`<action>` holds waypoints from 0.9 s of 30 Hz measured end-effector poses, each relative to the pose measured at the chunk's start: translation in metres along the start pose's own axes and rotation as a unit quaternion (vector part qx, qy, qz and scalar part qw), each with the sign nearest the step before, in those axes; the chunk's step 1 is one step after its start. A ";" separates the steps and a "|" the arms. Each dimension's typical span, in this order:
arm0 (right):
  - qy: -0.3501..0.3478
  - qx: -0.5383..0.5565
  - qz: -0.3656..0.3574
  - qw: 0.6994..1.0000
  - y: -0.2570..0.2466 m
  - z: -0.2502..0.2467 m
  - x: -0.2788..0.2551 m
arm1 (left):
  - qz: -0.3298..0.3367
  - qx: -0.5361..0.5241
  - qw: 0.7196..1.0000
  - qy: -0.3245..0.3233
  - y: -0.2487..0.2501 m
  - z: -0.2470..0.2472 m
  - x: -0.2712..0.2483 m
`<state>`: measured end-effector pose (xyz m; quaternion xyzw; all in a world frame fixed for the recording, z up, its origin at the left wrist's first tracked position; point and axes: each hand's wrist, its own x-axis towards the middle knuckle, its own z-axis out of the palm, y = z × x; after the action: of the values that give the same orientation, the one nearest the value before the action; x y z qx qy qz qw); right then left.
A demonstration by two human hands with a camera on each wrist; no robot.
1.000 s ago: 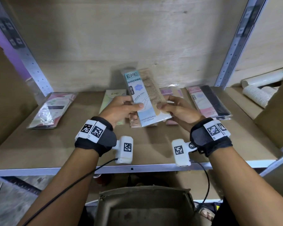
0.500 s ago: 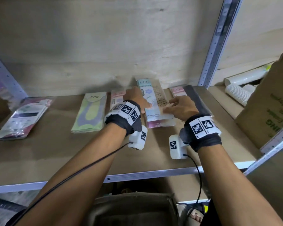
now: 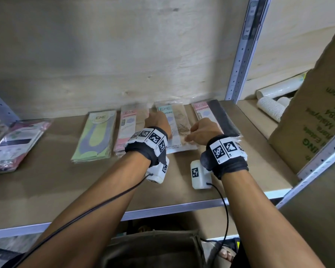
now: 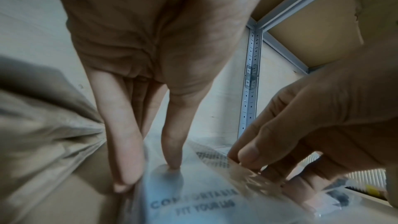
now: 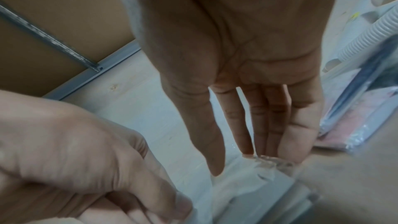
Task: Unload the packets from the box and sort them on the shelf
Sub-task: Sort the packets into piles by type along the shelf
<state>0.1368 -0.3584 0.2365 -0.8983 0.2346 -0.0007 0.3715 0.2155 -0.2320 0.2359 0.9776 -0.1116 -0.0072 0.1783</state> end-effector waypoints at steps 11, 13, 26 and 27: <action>-0.003 -0.003 -0.009 1.000 -0.003 -0.001 -0.006 | 0.010 0.026 1.000 -0.004 0.000 -0.003 0.001; -0.003 -0.013 -0.009 1.000 -0.004 -0.001 -0.007 | -0.016 -0.006 1.000 -0.024 0.002 -0.010 -0.001; -0.005 0.179 -0.142 0.974 -0.043 0.007 -0.035 | 0.032 -0.208 0.974 0.082 -0.073 -0.091 -0.034; -0.015 0.196 -0.146 0.970 -0.048 0.013 -0.039 | 0.014 -0.263 0.961 0.084 -0.091 -0.090 -0.036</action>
<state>0.1250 -0.3042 0.2662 -0.8322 0.0910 -0.0875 0.5400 0.2045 -0.1096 0.2872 0.8919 -0.1036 0.0482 0.4375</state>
